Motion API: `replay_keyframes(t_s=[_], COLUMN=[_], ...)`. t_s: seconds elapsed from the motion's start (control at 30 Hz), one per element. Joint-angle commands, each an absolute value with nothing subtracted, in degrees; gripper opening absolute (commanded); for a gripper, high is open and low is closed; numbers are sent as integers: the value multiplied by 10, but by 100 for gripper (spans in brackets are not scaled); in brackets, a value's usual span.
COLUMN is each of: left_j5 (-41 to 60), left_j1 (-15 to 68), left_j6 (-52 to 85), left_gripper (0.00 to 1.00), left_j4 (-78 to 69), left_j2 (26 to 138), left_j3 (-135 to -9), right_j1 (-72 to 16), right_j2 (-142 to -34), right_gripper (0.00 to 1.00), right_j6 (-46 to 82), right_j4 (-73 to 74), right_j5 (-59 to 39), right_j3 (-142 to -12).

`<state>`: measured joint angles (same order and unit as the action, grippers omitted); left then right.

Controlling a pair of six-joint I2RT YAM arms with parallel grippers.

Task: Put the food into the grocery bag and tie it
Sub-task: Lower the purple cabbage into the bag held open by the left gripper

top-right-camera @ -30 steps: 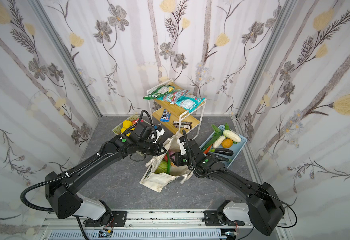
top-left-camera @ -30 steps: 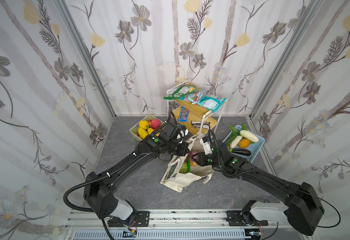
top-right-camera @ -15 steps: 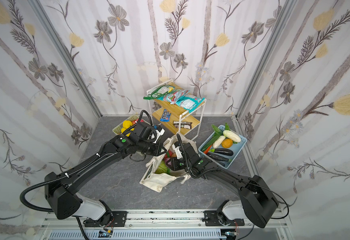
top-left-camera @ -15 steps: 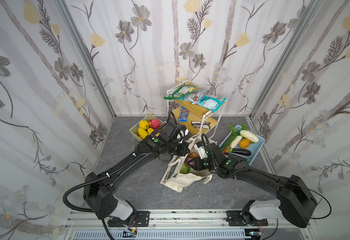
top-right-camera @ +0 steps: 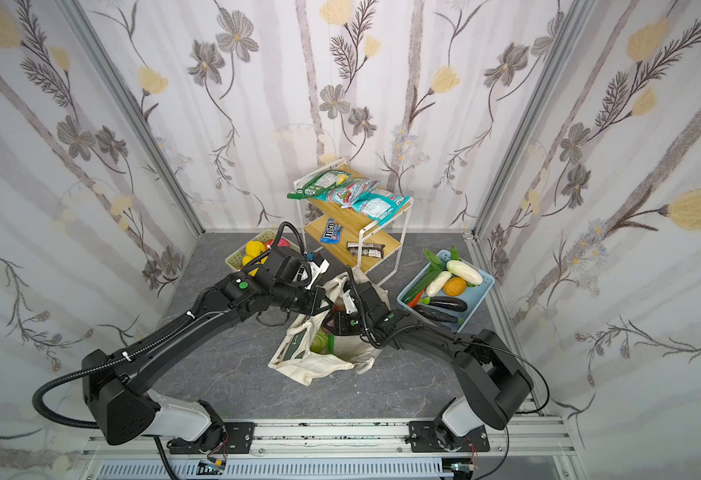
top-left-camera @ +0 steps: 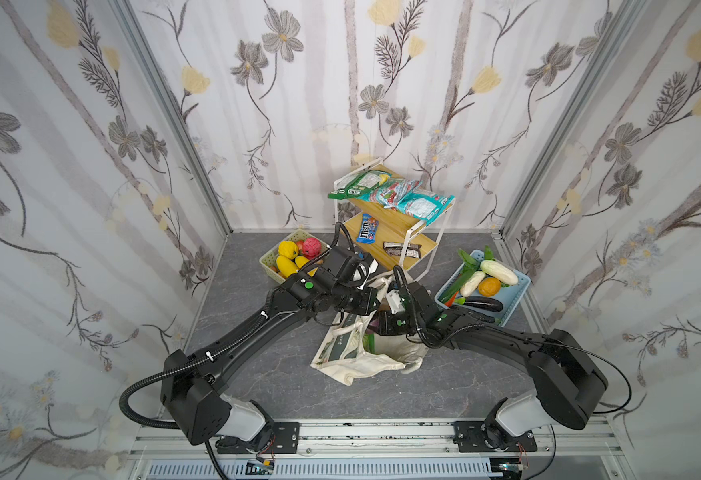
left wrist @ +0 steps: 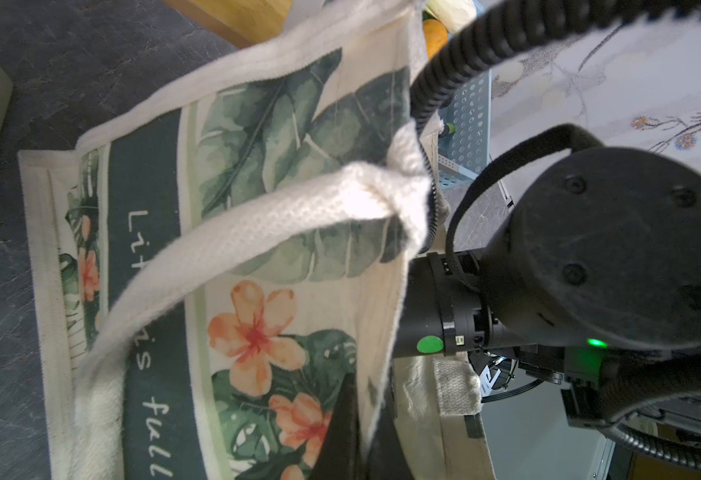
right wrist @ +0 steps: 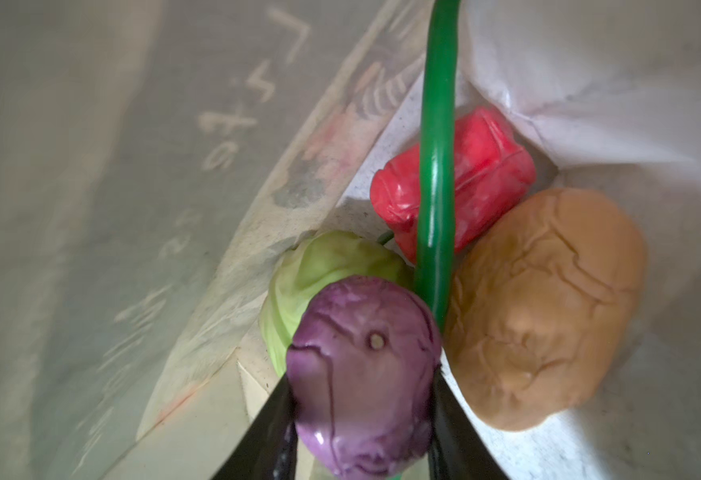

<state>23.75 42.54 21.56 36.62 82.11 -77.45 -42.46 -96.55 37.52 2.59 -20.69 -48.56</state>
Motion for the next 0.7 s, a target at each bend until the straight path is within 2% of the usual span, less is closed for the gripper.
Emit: replay_keyframes(t_s=[0.0,0.13,0.3,0.67], left_j5=[270,273,273,275], left_j1=[427,427,426,420], left_j6=[218,221,223,230], left_gripper=[0,0,0,0], left_j4=[327,320,316,307], left_j2=[810,803,796,795], left_j3=[-773,-769,-767,-759], right_j1=[-426,-426,-426,-419], right_j2=[-980,-990,-985,-919], right_gripper=[43,48,58,71], right_j6=[400,409,414,387], right_j4=[48,57,62,20], right_j5=[-209,-212,-216,-214], right_j3=[-489,-486,-483,-463])
